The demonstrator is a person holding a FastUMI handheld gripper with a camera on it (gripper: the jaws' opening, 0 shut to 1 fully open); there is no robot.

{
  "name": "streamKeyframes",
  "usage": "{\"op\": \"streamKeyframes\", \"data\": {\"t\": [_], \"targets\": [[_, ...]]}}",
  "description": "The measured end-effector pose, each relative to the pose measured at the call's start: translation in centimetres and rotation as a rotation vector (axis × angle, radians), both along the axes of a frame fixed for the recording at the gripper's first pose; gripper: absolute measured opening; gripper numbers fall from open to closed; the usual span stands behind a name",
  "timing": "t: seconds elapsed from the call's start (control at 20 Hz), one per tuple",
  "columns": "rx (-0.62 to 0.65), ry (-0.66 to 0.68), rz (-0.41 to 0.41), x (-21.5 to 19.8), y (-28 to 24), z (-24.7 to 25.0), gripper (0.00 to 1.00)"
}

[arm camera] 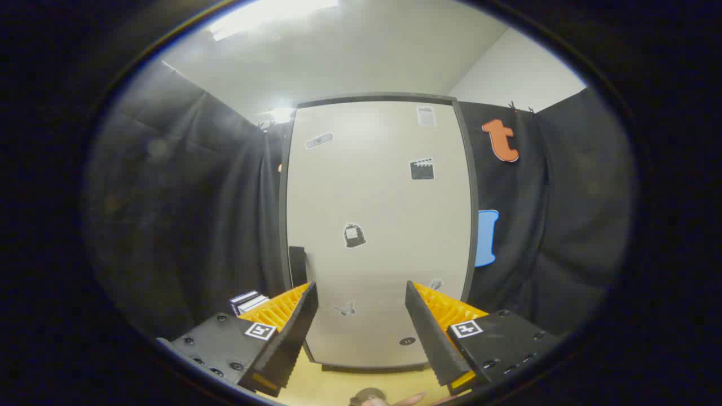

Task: Open the shoe cabinet door, grab the shoes and put them into the shoe cabinet, then close the shoe cabinet door.

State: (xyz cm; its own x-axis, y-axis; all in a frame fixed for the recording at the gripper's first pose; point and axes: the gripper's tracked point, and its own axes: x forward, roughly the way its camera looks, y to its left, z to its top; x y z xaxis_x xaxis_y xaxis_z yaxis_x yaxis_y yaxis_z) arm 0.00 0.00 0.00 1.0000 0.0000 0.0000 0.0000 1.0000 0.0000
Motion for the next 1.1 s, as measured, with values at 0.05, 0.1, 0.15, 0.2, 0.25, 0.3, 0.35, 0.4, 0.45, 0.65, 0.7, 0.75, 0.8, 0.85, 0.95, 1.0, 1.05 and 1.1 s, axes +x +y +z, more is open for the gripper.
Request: {"op": "streamKeyframes", "data": {"t": [0.05, 0.1, 0.15, 0.2, 0.25, 0.3, 0.35, 0.4, 0.45, 0.65, 0.7, 0.75, 0.8, 0.85, 0.95, 1.0, 1.05, 1.1], "targets": [[-0.003, 0.001, -0.003, 0.3, 0.0, 0.0, 0.96], [-0.008, 0.000, -0.009, 0.8, 0.1, 0.0, 0.96], [-0.007, 0.000, -0.019, 1.2, 0.3, 0.0, 0.96], [-0.003, 0.003, -0.024, 1.6, 0.5, -0.2, 0.96], [0.003, 0.009, -0.025, 2.0, 0.9, -0.5, 0.96], [0.005, 0.015, -0.032, 2.4, 1.1, -0.8, 0.96], [0.003, 0.018, -0.036, 2.8, 1.3, -1.0, 0.96], [0.002, 0.022, -0.037, 3.1, 1.7, -1.2, 0.96], [0.001, 0.021, -0.034, 3.4, 2.0, -1.3, 0.96], [0.009, 0.000, -0.041, 4.2, 2.6, -1.0, 0.96], [0.011, 0.000, -0.048, 4.3, 2.5, -1.0, 0.96], [0.013, 0.000, -0.054, 4.4, 2.4, -1.0, 0.96], [0.016, 0.004, -0.062, 4.5, 2.3, -1.1, 0.96], [0.019, 0.008, -0.067, 4.5, 2.2, -1.2, 0.96], [0.023, 0.016, -0.072, 4.8, 2.3, -1.4, 0.96], [0.023, 0.021, -0.075, 4.9, 2.3, -1.5, 0.96], [0.023, 0.026, -0.073, 5.2, 2.6, -1.6, 0.96], [0.023, 0.028, -0.066, 5.4, 3.0, -1.8, 0.96]]}}
